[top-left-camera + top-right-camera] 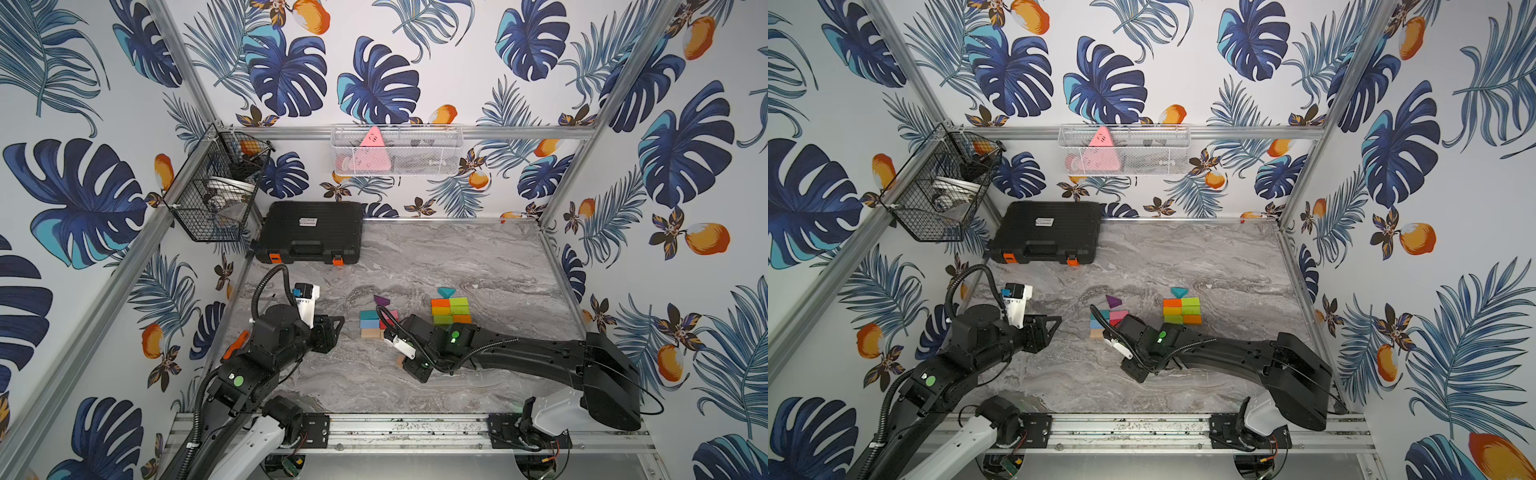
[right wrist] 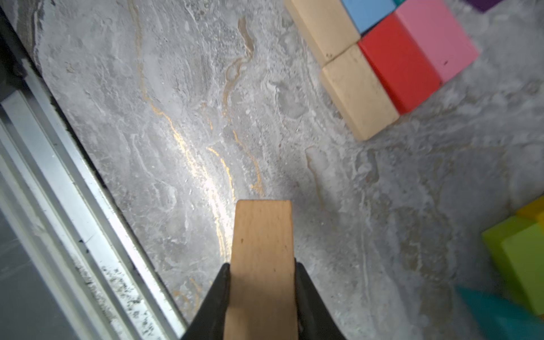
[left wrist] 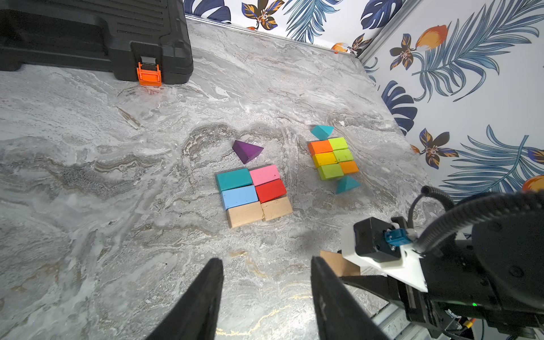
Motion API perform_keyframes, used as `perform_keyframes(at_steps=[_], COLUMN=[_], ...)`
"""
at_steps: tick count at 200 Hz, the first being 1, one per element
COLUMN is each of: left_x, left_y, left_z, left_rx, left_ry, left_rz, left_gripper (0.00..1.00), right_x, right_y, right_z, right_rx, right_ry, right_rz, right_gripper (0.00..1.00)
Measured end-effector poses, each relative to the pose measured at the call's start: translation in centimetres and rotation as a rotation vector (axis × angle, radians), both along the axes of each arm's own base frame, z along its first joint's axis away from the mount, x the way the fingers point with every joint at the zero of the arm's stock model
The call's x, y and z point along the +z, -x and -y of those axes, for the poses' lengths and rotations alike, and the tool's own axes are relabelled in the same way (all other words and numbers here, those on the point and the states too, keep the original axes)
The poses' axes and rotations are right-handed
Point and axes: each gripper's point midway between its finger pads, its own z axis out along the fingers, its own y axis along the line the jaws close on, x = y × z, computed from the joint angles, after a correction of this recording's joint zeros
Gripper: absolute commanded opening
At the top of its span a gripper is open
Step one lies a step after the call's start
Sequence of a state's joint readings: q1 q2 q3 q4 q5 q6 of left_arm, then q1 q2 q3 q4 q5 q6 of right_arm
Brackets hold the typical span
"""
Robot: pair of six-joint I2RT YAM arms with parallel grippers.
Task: Assemble a piece of candy with building blocks
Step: Pick up the building block from the center of the board, then assemble the building block at the center of the board.
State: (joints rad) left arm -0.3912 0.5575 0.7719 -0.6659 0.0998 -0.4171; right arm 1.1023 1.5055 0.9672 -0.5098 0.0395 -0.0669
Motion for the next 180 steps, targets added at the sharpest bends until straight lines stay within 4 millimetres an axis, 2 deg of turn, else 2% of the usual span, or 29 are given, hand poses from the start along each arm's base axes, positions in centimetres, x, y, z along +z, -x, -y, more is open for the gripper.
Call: perform_keyframes(at_steps=[17,36,88,129,180], left_x=[0.3,0.5,0.1,0.0,-0.1], left_y=[0.1,0.2,-0.1,-0.1,-0.2], left_z=[-0.1,-0.3,-0.3,-0.3,-0.3], left_rx=[0.004,0.011,0.016,0.016,0.016], left_ry=[0.004,0.003,-0.007,-0.008,-0.010], left_rz=[0.015,0.022,0.007,0.006,0.002], left_gripper=[0.53,0.53,0.53,0.53,0.53], right_x=[-0.1,-0.5,-0.9,-2.9,-3.5], right_y=[-1.1,-1.4,-2.3,-3.1,-3.0], right_z=[-0.5,-1.2,-4.8,-5.1,-5.6], right_rx=[0.087,0.185,0.376,0.444,0.509], right_ry=[-0.011,-0.023,-0.110,-0.096,-0.122], right_rz=[0.072,0.130,0.254,0.354,0.491], right_gripper=[0.19,0.19,0.19,0.21,0.25])
